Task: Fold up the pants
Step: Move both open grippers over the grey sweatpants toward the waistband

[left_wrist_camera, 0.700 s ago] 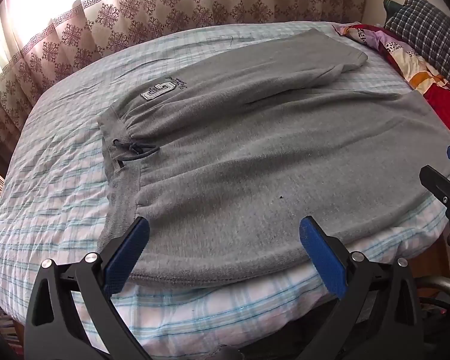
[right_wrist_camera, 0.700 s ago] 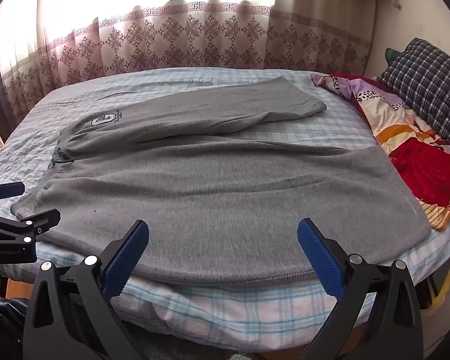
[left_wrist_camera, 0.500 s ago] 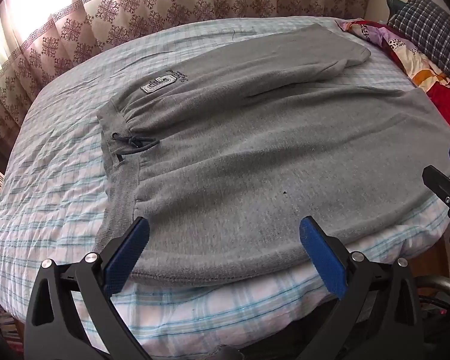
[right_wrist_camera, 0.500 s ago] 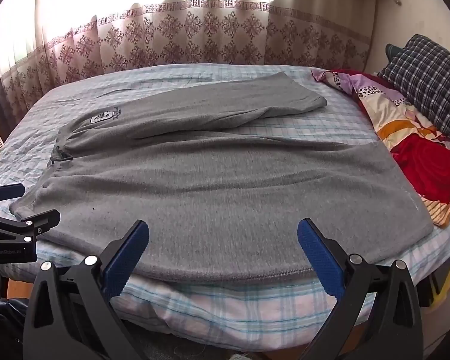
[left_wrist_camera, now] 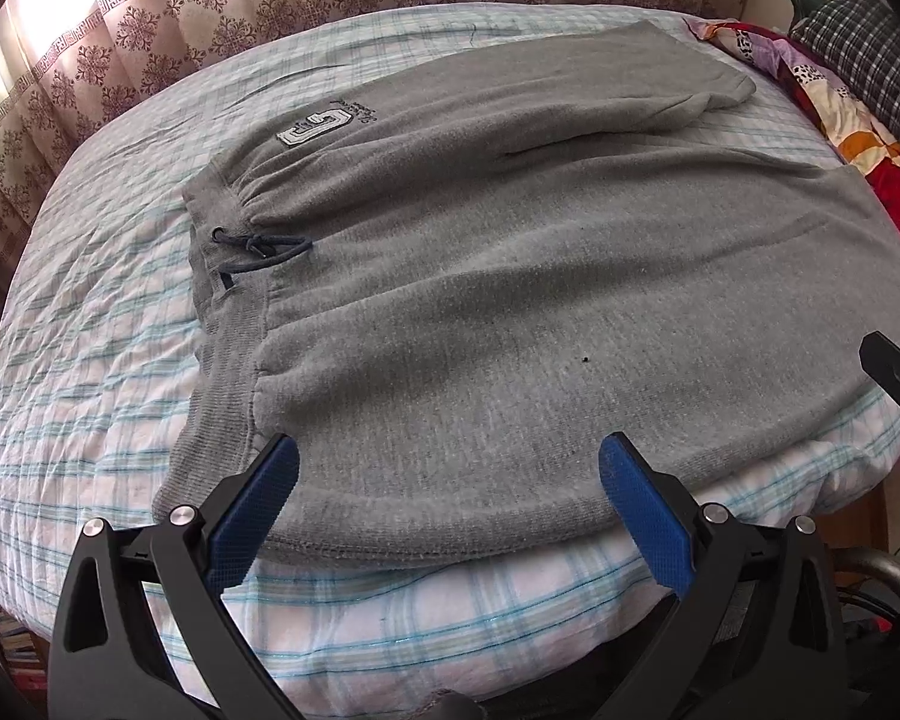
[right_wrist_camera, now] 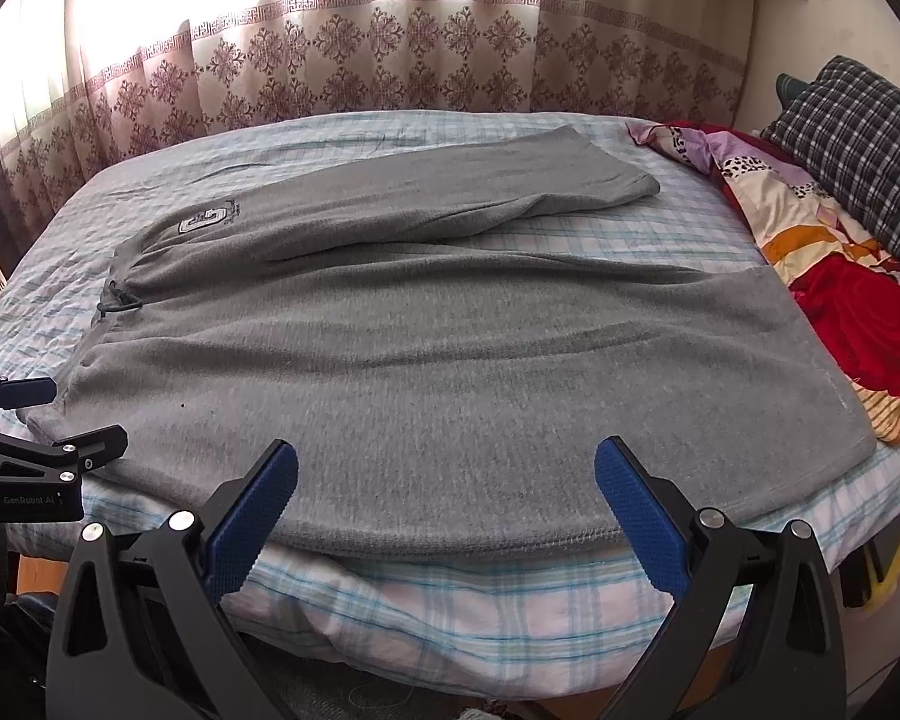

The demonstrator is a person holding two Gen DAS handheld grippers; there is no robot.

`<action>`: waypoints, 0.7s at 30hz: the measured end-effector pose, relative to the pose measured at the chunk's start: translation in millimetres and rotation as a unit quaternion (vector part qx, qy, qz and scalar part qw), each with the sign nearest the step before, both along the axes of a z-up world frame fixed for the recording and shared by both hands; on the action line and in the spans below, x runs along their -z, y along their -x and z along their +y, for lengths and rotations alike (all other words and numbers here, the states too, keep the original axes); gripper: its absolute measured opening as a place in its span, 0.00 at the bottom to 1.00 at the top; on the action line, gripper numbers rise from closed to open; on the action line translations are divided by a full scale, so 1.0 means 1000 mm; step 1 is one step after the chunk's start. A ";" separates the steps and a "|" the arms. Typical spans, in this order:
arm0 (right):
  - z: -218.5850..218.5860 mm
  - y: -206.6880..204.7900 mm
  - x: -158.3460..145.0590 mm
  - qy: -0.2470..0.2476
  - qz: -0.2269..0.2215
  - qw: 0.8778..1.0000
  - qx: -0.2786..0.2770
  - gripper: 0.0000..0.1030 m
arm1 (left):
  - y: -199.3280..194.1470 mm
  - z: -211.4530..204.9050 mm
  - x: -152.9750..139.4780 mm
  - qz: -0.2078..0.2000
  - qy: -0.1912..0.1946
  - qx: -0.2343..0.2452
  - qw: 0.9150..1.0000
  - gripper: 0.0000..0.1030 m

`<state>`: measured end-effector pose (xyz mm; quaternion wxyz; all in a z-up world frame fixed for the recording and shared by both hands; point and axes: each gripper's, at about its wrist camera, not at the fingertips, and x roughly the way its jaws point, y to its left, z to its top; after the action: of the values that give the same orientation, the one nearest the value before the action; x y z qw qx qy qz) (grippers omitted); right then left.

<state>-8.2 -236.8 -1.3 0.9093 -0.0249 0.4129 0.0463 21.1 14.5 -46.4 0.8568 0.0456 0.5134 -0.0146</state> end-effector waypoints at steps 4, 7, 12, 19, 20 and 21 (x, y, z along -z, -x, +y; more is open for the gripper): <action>0.001 -0.001 0.001 0.001 0.000 1.000 -0.001 0.95 | -0.001 0.001 0.001 0.003 0.003 -0.001 1.000 0.98; 0.001 0.000 0.001 0.000 0.006 1.000 -0.001 0.95 | -0.001 0.001 0.001 0.003 0.003 -0.001 1.000 0.98; 0.004 -0.004 0.003 -0.004 0.017 1.000 -0.010 0.95 | -0.006 0.000 -0.002 -0.004 -0.004 0.000 1.000 0.98; 0.028 -0.030 0.006 -0.014 0.030 0.998 -0.048 0.95 | -0.029 0.000 -0.003 -0.015 -0.005 0.001 1.000 0.98; 0.032 -0.035 0.011 -0.009 0.041 0.998 -0.051 0.95 | -0.031 0.000 0.001 -0.009 -0.004 0.001 1.000 0.98; 0.035 -0.039 0.017 -0.007 0.052 0.997 -0.057 0.95 | -0.033 0.000 0.006 0.000 -0.004 0.003 1.000 0.98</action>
<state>31.0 -201.7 -18.2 0.8828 -0.0395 0.4567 0.1026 53.7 14.1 -52.8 0.8564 0.0502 0.5136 -0.0152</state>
